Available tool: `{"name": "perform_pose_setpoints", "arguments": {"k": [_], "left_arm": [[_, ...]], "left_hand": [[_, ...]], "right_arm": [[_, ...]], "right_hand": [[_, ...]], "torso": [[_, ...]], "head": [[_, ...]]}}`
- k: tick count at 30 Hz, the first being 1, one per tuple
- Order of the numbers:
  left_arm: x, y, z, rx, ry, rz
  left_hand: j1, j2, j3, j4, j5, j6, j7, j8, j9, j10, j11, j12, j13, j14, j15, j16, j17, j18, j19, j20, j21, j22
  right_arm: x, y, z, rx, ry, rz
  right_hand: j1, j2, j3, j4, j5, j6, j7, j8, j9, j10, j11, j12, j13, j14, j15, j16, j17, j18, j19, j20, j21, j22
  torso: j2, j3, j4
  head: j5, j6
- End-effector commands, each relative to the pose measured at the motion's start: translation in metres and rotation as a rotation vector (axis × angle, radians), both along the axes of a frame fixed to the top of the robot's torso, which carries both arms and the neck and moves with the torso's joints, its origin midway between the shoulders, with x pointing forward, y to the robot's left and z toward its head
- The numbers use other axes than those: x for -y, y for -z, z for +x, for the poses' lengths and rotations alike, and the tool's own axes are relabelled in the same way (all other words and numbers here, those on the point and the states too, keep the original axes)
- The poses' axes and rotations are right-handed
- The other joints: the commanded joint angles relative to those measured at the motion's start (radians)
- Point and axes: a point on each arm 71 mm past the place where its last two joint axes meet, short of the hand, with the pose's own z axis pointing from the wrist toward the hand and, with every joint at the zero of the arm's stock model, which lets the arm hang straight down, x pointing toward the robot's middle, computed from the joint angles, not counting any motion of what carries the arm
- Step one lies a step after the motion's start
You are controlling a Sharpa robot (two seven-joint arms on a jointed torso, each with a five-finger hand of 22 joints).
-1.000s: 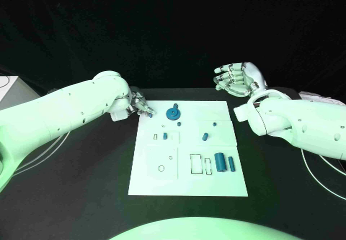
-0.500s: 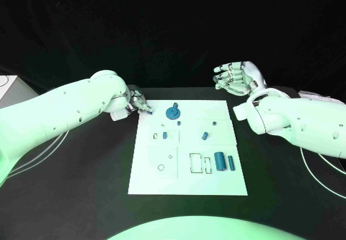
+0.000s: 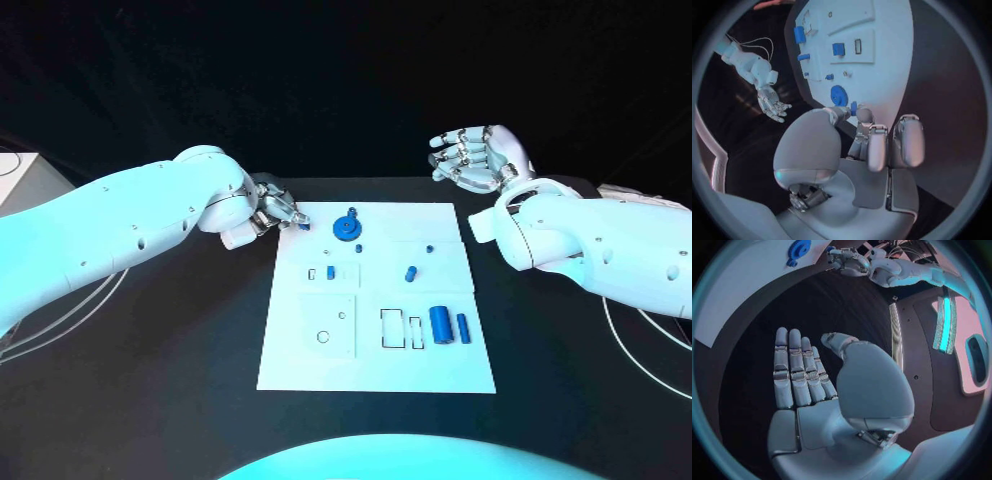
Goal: Assemble the parts on the task board
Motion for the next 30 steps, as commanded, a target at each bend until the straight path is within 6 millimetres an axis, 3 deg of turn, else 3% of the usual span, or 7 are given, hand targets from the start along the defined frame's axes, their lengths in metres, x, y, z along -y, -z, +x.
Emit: {"name": "perform_pose_setpoints", "arguments": {"k": [1,3,14,16,20,30], "left_arm": [[0.002,-0.003,-0.006,0.001,-0.016,-0.056],[0.001,-0.003,-0.012,0.002,-0.01,-0.062],[0.001,0.002,-0.04,0.027,0.05,-0.075],[0.002,0.004,-0.044,0.036,0.064,-0.064],[0.004,0.007,-0.051,0.058,0.094,-0.029],[0.015,0.017,-0.064,0.059,0.135,0.005]], "left_hand": [[-0.012,-0.001,0.142,-0.135,-0.006,0.0,-0.007,0.006,0.109,0.008,0.002,0.005,0.003,0.085,-0.008,-0.004,0.197,0.01,0.003,-0.005,0.002,0.001],[-0.016,-0.003,0.148,-0.138,-0.006,0.002,-0.007,0.008,0.11,0.014,0.001,0.009,0.009,0.086,-0.008,-0.002,0.199,0.009,0.006,-0.005,0.004,0.005],[-0.028,-0.011,0.167,-0.151,-0.006,0.007,-0.01,0.013,0.112,0.028,-0.001,0.019,0.022,0.089,-0.01,0.002,0.207,0.008,0.012,-0.006,0.008,0.014],[-0.031,-0.013,0.17,-0.153,-0.006,0.009,-0.011,0.014,0.113,0.032,-0.002,0.022,0.026,0.089,-0.011,0.002,0.208,0.007,0.014,-0.007,0.01,0.016],[-0.034,-0.015,0.174,-0.155,-0.006,0.011,-0.011,0.015,0.113,0.037,-0.003,0.025,0.031,0.09,-0.012,0.004,0.21,0.007,0.015,-0.007,0.011,0.018],[-0.044,-0.019,0.182,-0.159,-0.007,0.016,-0.014,0.018,0.114,0.052,-0.005,0.036,0.047,0.092,-0.013,0.005,0.213,0.005,0.021,-0.009,0.015,0.026]], "right_arm": [[-0.001,0.001,0.0,-0.006,-0.02,-0.006],[0.0,0.001,0.0,-0.009,-0.019,-0.007],[0.004,0.003,0.0,-0.019,-0.017,-0.009],[0.004,0.003,0.0,-0.021,-0.017,-0.01],[0.004,0.004,0.0,-0.024,-0.019,-0.014],[0.004,0.005,0.0,-0.027,-0.032,-0.016]], "right_hand": [[-0.009,0.003,-0.002,-0.005,0.006,0.004,0.0,-0.006,-0.002,0.008,0.0,-0.008,-0.002,0.007,0.0,-0.008,-0.002,0.011,0.007,0.002,-0.008,-0.003],[-0.009,0.003,-0.002,-0.005,0.006,0.004,0.0,-0.006,-0.002,0.008,0.0,-0.008,-0.002,0.007,0.0,-0.008,-0.002,0.011,0.007,0.002,-0.008,-0.003],[-0.009,0.003,-0.002,-0.006,0.007,0.003,0.0,-0.007,-0.002,0.007,0.0,-0.009,-0.002,0.007,0.001,-0.01,-0.004,0.01,0.007,0.002,-0.009,-0.004],[-0.01,0.003,-0.002,-0.006,0.008,0.003,0.001,-0.007,-0.002,0.006,0.0,-0.01,-0.002,0.007,0.001,-0.011,-0.005,0.01,0.006,0.003,-0.009,-0.005],[-0.011,0.004,-0.001,-0.007,0.009,0.002,0.002,-0.01,-0.003,0.003,0.002,-0.013,-0.002,0.006,0.002,-0.015,-0.009,0.01,0.004,0.004,-0.013,-0.01],[-0.021,0.007,0.008,-0.016,0.01,0.014,0.002,-0.016,-0.004,0.007,0.005,-0.028,-0.002,-0.02,0.013,-0.06,-0.045,0.011,-0.02,0.017,-0.048,-0.053]], "torso": [[-0.002,0.0011,0.0017],[-0.005,0.0008,0.0032],[-0.011,0.0,0.0073],[-0.013,-0.0007,0.0076],[-0.015,-0.0008,0.0079],[-0.011,-0.001,0.0066]], "head": [[0.002,0.0],[0.0,-0.006],[0.004,-0.004],[0.002,-0.012],[0.004,-0.004],[0.005,-0.006]]}}
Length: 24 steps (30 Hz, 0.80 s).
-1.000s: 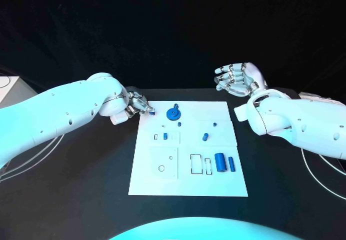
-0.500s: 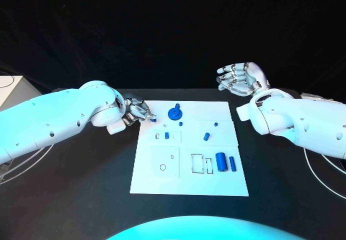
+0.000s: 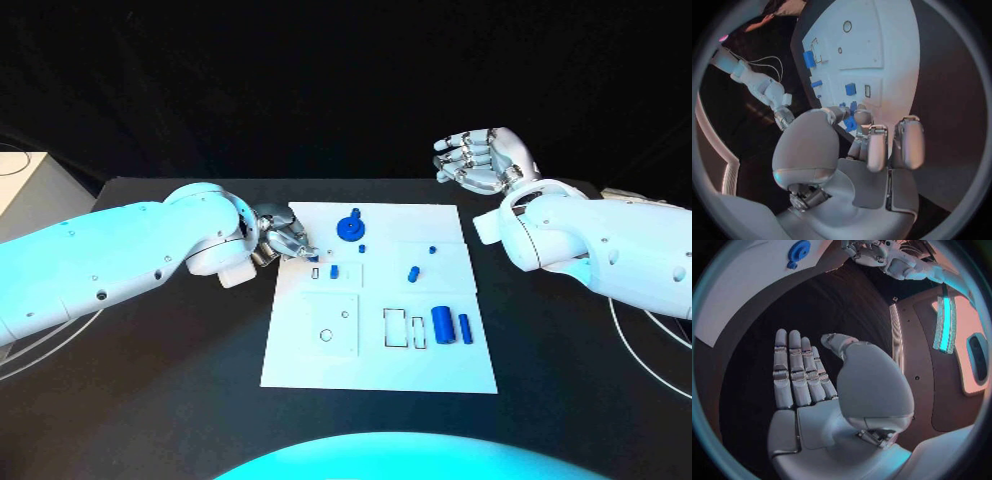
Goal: Assemble the parts on the task board
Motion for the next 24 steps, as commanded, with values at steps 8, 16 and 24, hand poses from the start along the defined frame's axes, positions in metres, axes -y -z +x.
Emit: {"name": "perform_pose_setpoints", "arguments": {"k": [8,16,24], "left_arm": [[0.0095,0.0026,-0.003,0.03,0.047,0.067],[0.0111,0.0049,-0.0035,0.027,0.063,0.122],[0.0113,0.0068,-0.0041,0.018,0.073,0.164]], "left_hand": [[-0.03,-0.015,0.182,-0.161,-0.001,0.024,-0.016,0.01,0.115,0.024,-0.007,0.013,0.013,0.091,-0.013,0.005,0.213,0.005,0.008,-0.006,0.004,0.023],[-0.061,-0.029,0.224,-0.182,0.001,0.039,-0.023,0.018,0.116,0.039,-0.015,0.012,0.008,0.092,-0.019,0.007,0.217,0.002,0.016,-0.012,0.01,0.034],[-0.083,-0.038,0.252,-0.199,0.004,0.049,-0.027,0.024,0.118,0.051,-0.019,0.013,0.008,0.094,-0.023,0.009,0.221,0.0,0.023,-0.016,0.015,0.044]], "right_arm": [[-0.003,0.0007,-0.0003,0.0,-0.032,-0.005],[-0.0028,0.0011,-0.0003,-0.004,-0.032,-0.002],[-0.0029,0.0017,-0.0003,-0.006,-0.032,-0.002]], "right_hand": [[-0.013,-0.004,-0.001,-0.009,0.005,-0.001,0.005,-0.013,-0.004,-0.001,0.005,-0.012,-0.002,-0.011,0.004,-0.014,-0.014,0.011,-0.008,0.006,-0.01,-0.016],[-0.017,-0.003,-0.002,-0.008,0.003,-0.001,0.006,-0.015,-0.005,-0.001,0.007,-0.014,-0.001,-0.01,0.005,-0.016,-0.016,0.011,-0.008,0.008,-0.01,-0.02],[-0.018,-0.002,-0.002,-0.008,0.002,-0.002,0.007,-0.016,-0.005,-0.001,0.007,-0.014,-0.001,-0.01,0.005,-0.017,-0.018,0.011,-0.008,0.008,-0.011,-0.021]], "torso": [[0.001,0.0015,-0.0004],[0.001,0.0006,-0.0008],[0.001,0.0006,0.0005]], "head": [[0.0,-0.006],[0.001,-0.013],[0.001,-0.018]]}}
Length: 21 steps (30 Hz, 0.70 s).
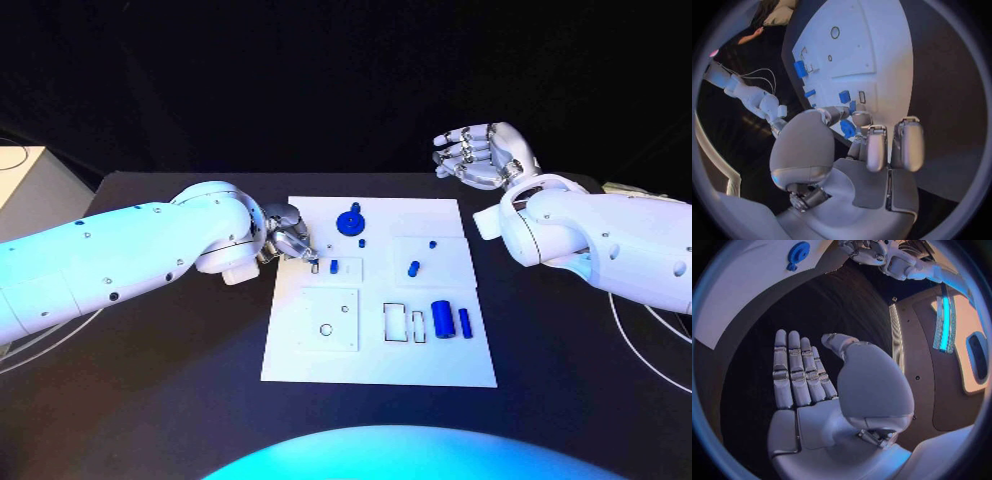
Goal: Assemble the parts on the task board
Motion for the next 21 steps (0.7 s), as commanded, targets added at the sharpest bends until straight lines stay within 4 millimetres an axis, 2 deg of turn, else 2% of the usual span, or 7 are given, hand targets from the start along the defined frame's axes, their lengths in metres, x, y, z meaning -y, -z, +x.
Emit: {"name": "perform_pose_setpoints", "arguments": {"k": [1,4,6,21], "left_arm": [[0.0007,0.0022,-0.0011,-0.009,0.021,0.059],[0.0014,0.004,-0.0012,-0.008,0.021,0.069],[0.0021,0.0059,-0.0016,-0.01,0.019,0.076],[0.0088,0.0083,-0.0016,0.021,0.023,0.083]], "left_hand": [[-0.015,0.002,0.154,-0.145,0.004,0.027,-0.019,0.007,0.118,0.01,0.0,0.003,-0.003,0.095,-0.008,0.005,0.222,-0.001,0.009,-0.002,0.004,0.045],[-0.023,0.001,0.158,-0.147,0.004,0.031,-0.021,0.01,0.119,0.014,-0.001,0.003,-0.005,0.095,-0.009,0.006,0.223,-0.002,0.013,-0.003,0.007,0.051],[-0.031,0.0,0.162,-0.15,0.004,0.036,-0.024,0.013,0.12,0.015,-0.003,-0.001,-0.015,0.096,-0.011,0.007,0.225,-0.003,0.017,-0.005,0.01,0.057],[-0.044,0.0,0.17,-0.156,0.007,0.043,-0.028,0.019,0.124,0.028,-0.008,0.003,-0.011,0.096,-0.015,0.008,0.227,-0.006,0.025,-0.008,0.016,0.07]], "right_arm": [[-0.0019,0.0004,-0.0004,0.001,-0.022,-0.002],[-0.002,0.0007,-0.0005,0.0,-0.022,-0.002],[-0.0018,0.0008,-0.0005,0.0,-0.022,-0.001],[-0.0018,0.0014,-0.0009,-0.004,-0.024,0.0]], "right_hand": [[-0.01,-0.002,0.001,-0.005,0.002,-0.002,0.007,-0.007,-0.001,-0.001,0.007,-0.007,-0.001,-0.006,0.002,-0.005,-0.002,0.011,-0.005,0.004,-0.004,-0.001],[-0.01,-0.002,0.001,-0.005,0.002,-0.002,0.007,-0.007,-0.001,-0.001,0.007,-0.007,-0.001,-0.006,0.002,-0.005,-0.002,0.011,-0.005,0.004,-0.004,-0.001],[-0.013,-0.001,0.0,-0.003,-0.001,-0.001,0.007,-0.008,-0.001,-0.001,0.007,-0.007,-0.001,-0.006,0.002,-0.006,-0.004,0.011,-0.005,0.005,-0.005,-0.004],[-0.016,0.0,0.0,-0.002,-0.004,-0.001,0.007,-0.009,-0.002,-0.002,0.007,-0.008,-0.001,-0.005,0.003,-0.008,-0.006,0.012,-0.005,0.006,-0.005,-0.007]], "torso": [[0.0,-0.0002,0.0012],[0.0,-0.0004,0.0013],[0.001,-0.0005,0.0001],[0.0,0.0001,0.0004]], "head": [[0.001,-0.003],[0.004,-0.011],[0.008,-0.01],[0.003,-0.018]]}}
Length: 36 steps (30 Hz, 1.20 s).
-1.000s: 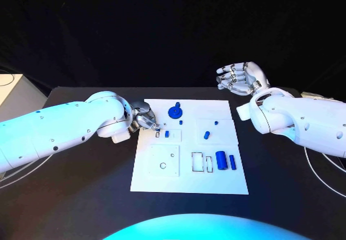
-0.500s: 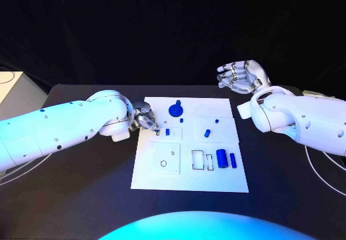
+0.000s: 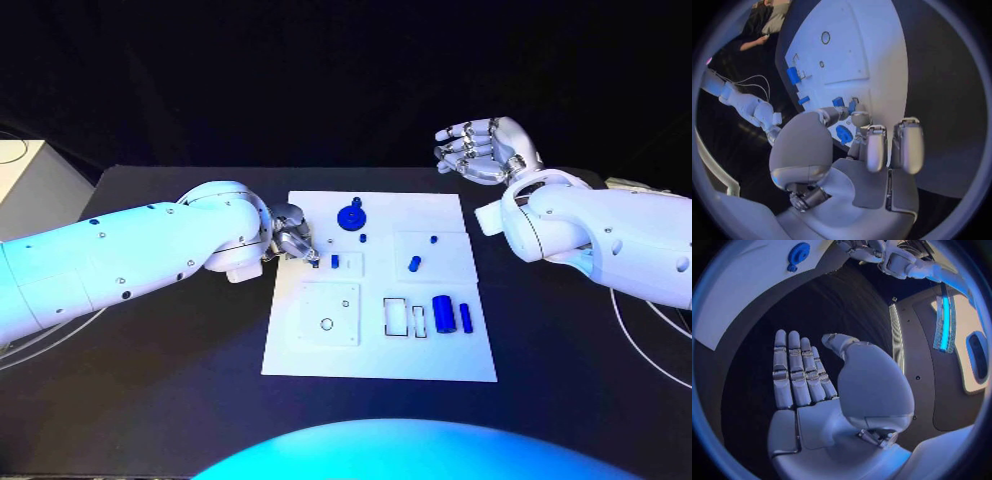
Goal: Assemble the parts on the task board
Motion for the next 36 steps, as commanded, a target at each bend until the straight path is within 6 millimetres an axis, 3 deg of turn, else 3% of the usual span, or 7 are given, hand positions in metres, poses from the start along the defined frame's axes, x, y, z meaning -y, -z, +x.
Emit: {"name": "perform_pose_setpoints", "arguments": {"k": [1,36], "left_arm": [[0.0023,-0.0007,0.0,0.021,0.01,0.015],[0.0064,0.0038,-0.0039,0.015,0.052,0.061]], "left_hand": [[-0.003,0.004,0.145,-0.141,0.005,0.036,-0.028,0.005,0.121,0.007,-0.001,0.003,0.001,0.093,-0.004,0.004,0.227,-0.006,0.007,0.003,0.005,0.07],[-0.007,0.004,0.153,-0.149,0.007,0.039,-0.031,0.007,0.123,0.011,-0.003,0.002,-0.001,0.094,-0.006,0.006,0.229,-0.007,0.009,0.001,0.006,0.072]], "right_arm": [[-0.0019,0.0002,-0.0006,0.0,-0.022,0.0],[-0.0014,0.0023,-0.001,-0.005,-0.023,0.0]], "right_hand": [[-0.008,0.0,0.0,-0.002,-0.004,-0.001,0.008,-0.005,-0.002,-0.002,0.007,-0.005,-0.001,-0.005,0.003,-0.004,-0.001,0.011,-0.001,0.003,-0.005,-0.001],[-0.01,0.001,-0.001,-0.001,-0.006,-0.001,0.008,-0.005,-0.002,-0.002,0.008,-0.005,-0.001,-0.005,0.003,-0.005,-0.002,0.012,-0.001,0.003,-0.005,-0.003]], "torso": [[0.0,0.0002,0.0003],[0.0,0.0,0.0009]], "head": [[-0.001,-0.003],[0.002,-0.012]]}}
